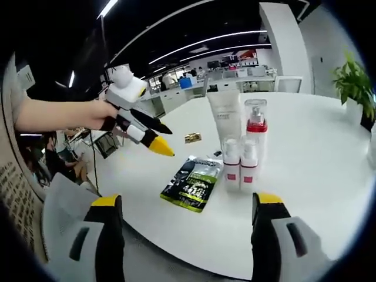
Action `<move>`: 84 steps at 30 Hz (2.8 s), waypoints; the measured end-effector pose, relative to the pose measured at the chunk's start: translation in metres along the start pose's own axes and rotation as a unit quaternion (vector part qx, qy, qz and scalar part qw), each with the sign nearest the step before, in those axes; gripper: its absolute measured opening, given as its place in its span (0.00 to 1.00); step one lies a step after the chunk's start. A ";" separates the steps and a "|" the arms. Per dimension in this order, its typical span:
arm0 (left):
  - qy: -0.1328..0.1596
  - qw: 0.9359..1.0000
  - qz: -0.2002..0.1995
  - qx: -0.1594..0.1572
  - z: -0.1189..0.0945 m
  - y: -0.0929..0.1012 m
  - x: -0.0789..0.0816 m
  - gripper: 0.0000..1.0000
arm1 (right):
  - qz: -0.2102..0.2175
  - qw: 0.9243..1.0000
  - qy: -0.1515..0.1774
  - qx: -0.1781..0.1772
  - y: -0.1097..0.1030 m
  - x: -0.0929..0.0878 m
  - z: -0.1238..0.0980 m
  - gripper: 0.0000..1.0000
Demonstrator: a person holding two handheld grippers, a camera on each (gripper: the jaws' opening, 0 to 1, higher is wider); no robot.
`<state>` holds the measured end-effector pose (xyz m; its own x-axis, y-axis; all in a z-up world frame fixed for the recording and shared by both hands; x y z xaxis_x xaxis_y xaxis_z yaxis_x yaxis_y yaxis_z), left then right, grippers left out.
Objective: Arrange the skincare products in the storage area until every visible bottle or jar stands upright without overlapping.
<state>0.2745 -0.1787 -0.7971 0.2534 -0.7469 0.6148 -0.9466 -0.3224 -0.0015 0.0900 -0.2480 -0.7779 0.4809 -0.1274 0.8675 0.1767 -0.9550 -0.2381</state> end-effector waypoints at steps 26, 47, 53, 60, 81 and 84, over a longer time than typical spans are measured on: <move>-0.014 0.998 -0.056 0.012 0.109 -0.038 0.036 0.57 | 0.014 0.999 -0.022 -0.040 0.009 -0.002 0.004 0.91; -0.027 0.999 -0.031 0.017 0.137 -0.020 0.045 0.52 | 0.026 0.998 -0.025 -0.046 0.012 -0.004 0.000 0.91; -0.026 0.999 -0.020 0.025 0.133 -0.021 0.044 0.48 | 0.028 0.998 -0.024 -0.047 0.011 -0.004 -0.002 0.91; -0.026 0.999 -0.020 0.026 0.130 -0.020 0.043 0.37 | 0.028 0.998 -0.022 -0.049 0.009 -0.004 -0.004 0.91; -0.031 0.999 0.017 0.034 0.121 -0.048 0.030 0.00 | 0.028 0.998 -0.020 -0.051 0.007 -0.002 -0.003 0.91; -0.028 0.998 0.031 0.041 0.121 -0.058 0.029 0.00 | 0.029 0.998 -0.019 -0.051 0.007 -0.002 -0.002 0.91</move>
<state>0.3612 -0.2520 -0.8749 0.2082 -0.7971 0.5668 -0.9415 -0.3203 -0.1046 0.0886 -0.2554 -0.7804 0.5204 -0.1739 0.8360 0.0601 -0.9691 -0.2390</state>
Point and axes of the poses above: the point that each gripper's makers call its tool centre point, and the gripper's own axes: z roughly forward along the fingers, y roughly to its right, x roughly out of its top, the point moved 2 cm from there along -z, roughly backward along the fingers, and after that the axes turned 2 degrees about x, right-handed, at the moved point
